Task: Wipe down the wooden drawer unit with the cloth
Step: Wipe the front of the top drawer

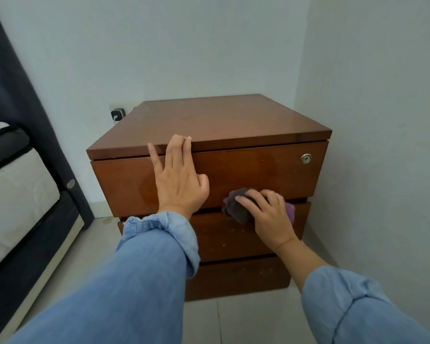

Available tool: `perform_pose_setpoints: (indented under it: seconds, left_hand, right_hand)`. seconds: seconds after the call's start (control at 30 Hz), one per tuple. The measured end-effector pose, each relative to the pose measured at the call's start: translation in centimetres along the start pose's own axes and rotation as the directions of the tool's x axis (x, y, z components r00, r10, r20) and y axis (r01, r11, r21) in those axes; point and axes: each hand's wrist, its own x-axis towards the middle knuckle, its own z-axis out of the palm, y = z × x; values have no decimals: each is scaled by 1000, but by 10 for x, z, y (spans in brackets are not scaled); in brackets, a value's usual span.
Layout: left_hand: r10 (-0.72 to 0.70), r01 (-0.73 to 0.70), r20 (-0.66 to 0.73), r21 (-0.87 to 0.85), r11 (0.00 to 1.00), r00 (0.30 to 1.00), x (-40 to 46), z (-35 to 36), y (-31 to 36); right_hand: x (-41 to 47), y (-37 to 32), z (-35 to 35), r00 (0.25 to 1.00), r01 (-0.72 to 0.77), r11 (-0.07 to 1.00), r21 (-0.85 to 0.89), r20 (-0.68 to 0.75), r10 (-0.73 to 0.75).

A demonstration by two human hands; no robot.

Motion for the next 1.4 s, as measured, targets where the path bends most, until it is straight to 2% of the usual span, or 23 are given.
perform_pose_setpoints:
  seconds: [0.13, 0.23, 0.5, 0.67, 0.73, 0.83, 0.93, 1.1, 1.23, 1.4]
  left_hand:
    - [164, -163, 6, -67, 984, 986, 10, -2, 26]
    - [221, -215, 32, -126, 968, 975, 17, 2, 45]
    - [144, -154, -65, -207, 966, 987, 19, 27, 61]
    - [145, -158, -83, -183, 970, 986, 19, 34, 62]
    - [138, -150, -81, -178, 972, 987, 18, 34, 64]
    - [117, -132, -91, -172, 976, 989, 19, 34, 67]
    - [114, -129, -93, -170, 977, 989, 18, 36, 68]
    - [108, -125, -103, -173, 977, 989, 17, 39, 69]
    - [106, -121, -97, -168, 978, 990, 18, 40, 69]
    - [108, -120, -80, -165, 979, 991, 17, 34, 70]
  right_hand:
    - [50, 17, -41, 977, -98, 995, -9, -189, 95]
    - [75, 32, -48, 972, -171, 982, -76, -178, 155]
    - [3, 49, 12, 976, -180, 979, -95, -139, 166]
    - [-25, 58, 9, 988, -145, 989, -11, -60, 144]
    - [-16, 62, -8, 966, -228, 973, 27, -122, 229]
    - [26, 75, -37, 888, -359, 928, 102, -269, 373]
    - [55, 89, -50, 868, -356, 929, 102, -333, 370]
    - [32, 88, -28, 808, -389, 904, 179, -405, 428]
    - [9, 84, -16, 817, -444, 876, 186, -318, 482]
    - [-24, 89, -22, 832, -540, 822, 181, -34, 554]
